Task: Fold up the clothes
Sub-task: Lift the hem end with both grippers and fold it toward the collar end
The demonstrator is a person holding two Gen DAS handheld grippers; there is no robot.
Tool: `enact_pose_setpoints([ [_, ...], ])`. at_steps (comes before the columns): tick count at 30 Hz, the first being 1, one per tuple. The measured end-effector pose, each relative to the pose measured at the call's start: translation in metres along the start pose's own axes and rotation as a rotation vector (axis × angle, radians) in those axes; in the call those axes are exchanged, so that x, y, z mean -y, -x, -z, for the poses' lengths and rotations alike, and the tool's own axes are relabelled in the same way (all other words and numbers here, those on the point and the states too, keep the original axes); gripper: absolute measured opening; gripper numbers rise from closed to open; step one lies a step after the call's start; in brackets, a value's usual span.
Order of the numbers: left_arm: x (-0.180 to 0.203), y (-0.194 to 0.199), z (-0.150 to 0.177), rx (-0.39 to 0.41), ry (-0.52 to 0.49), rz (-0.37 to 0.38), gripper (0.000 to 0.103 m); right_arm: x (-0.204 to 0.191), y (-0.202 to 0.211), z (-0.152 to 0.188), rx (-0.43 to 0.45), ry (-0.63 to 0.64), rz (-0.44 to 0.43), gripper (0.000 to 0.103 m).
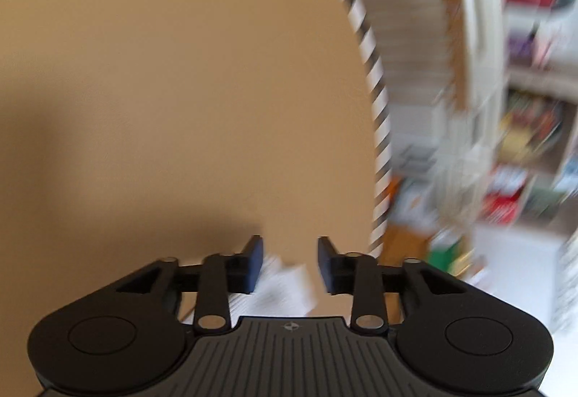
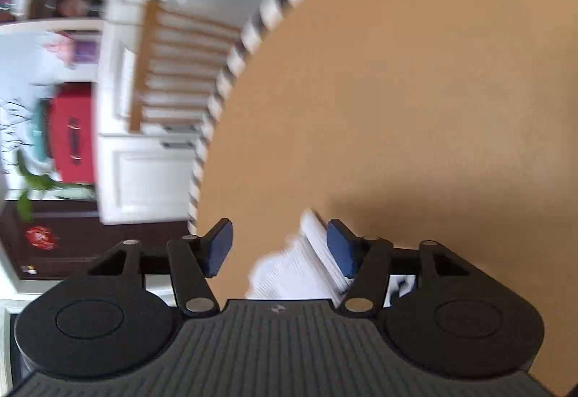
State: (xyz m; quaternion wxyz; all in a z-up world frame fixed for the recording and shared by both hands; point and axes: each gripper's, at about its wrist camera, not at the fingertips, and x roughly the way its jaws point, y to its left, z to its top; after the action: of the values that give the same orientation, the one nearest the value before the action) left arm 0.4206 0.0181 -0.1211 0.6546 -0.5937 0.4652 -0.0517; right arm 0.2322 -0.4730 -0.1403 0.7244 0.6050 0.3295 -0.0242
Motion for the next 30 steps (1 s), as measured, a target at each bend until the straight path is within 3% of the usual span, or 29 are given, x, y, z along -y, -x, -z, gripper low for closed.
enact_pose_setpoints([
  [2,0.01,0.013,0.001,0.013,-0.161,0.003,0.041,-0.017,0.014,0.007,0.022,0.246,0.009,0.053],
  [5,0.024,0.026,0.031,0.03,-0.584,-0.123,0.041,-0.034,0.015,0.034,-0.002,0.628,0.116,0.047],
  [7,0.025,0.026,0.06,0.052,-0.769,-0.162,0.04,-0.038,0.007,0.052,-0.027,0.77,0.141,0.044],
  [9,0.027,0.014,0.078,0.064,-0.844,-0.173,0.04,-0.042,-0.009,0.065,-0.032,0.856,0.189,0.041],
  [11,0.03,-0.003,0.092,0.075,-0.918,-0.2,0.032,-0.046,-0.031,0.071,-0.029,0.922,0.235,0.037],
  [13,0.034,-0.018,0.106,0.093,-1.008,-0.237,0.024,-0.047,-0.046,0.074,-0.029,0.969,0.269,0.018],
  [14,0.036,-0.024,0.114,0.099,-1.051,-0.25,0.011,-0.048,-0.05,0.075,-0.026,0.984,0.281,0.005],
  [15,0.036,-0.026,0.123,0.107,-1.091,-0.258,0.009,-0.05,-0.051,0.077,-0.016,0.997,0.292,0.005],
  [21,0.036,-0.009,0.147,0.227,-1.14,-0.202,0.007,-0.071,-0.03,0.078,0.08,1.016,0.287,0.005],
  [26,0.033,-0.029,0.136,0.198,-1.067,-0.282,0.01,-0.052,-0.042,0.061,0.055,0.914,0.373,0.006],
  [28,0.03,-0.027,0.132,0.2,-1.053,-0.292,0.015,-0.045,-0.041,0.057,0.069,0.879,0.373,0.013],
  [30,0.031,-0.018,0.126,0.199,-1.011,-0.282,0.025,-0.045,-0.029,0.053,0.085,0.845,0.364,0.033],
])
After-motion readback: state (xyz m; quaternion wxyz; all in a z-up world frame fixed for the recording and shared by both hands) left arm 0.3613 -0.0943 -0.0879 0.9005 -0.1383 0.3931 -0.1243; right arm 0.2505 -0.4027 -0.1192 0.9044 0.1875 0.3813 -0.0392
